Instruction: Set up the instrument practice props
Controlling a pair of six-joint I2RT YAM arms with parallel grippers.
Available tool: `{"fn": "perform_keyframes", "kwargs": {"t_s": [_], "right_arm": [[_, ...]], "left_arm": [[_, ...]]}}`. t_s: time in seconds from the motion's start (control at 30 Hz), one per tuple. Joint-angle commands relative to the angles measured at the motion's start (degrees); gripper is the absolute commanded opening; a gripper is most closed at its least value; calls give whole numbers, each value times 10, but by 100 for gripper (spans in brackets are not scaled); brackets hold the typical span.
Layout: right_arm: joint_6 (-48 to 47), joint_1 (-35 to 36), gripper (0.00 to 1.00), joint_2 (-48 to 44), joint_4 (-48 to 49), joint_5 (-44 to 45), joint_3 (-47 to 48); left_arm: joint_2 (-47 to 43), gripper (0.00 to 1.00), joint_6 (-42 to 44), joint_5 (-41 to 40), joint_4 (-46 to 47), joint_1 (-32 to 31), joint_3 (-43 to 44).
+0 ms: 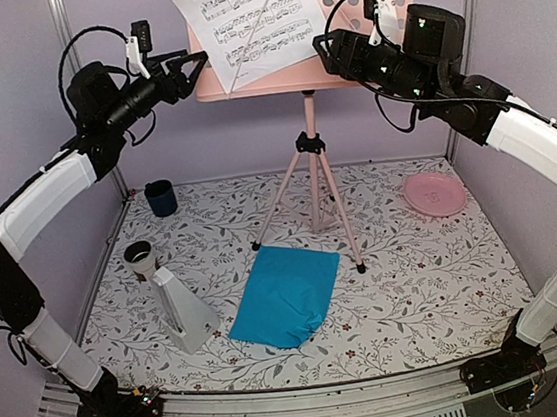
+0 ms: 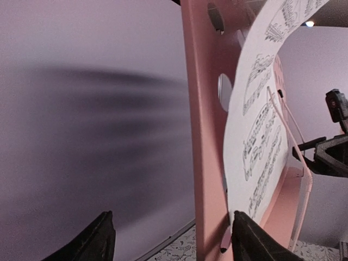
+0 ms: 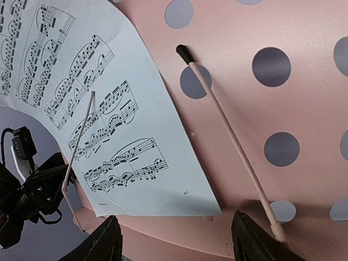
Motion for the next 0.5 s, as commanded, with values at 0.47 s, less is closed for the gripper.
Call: {"fn": "perform_keyframes", "kwargs": {"t_s": [0.47], "right_arm": [[6, 3, 39, 24, 70, 2, -23]], "left_arm": [[24, 71, -9, 23, 4, -6, 32]]}}
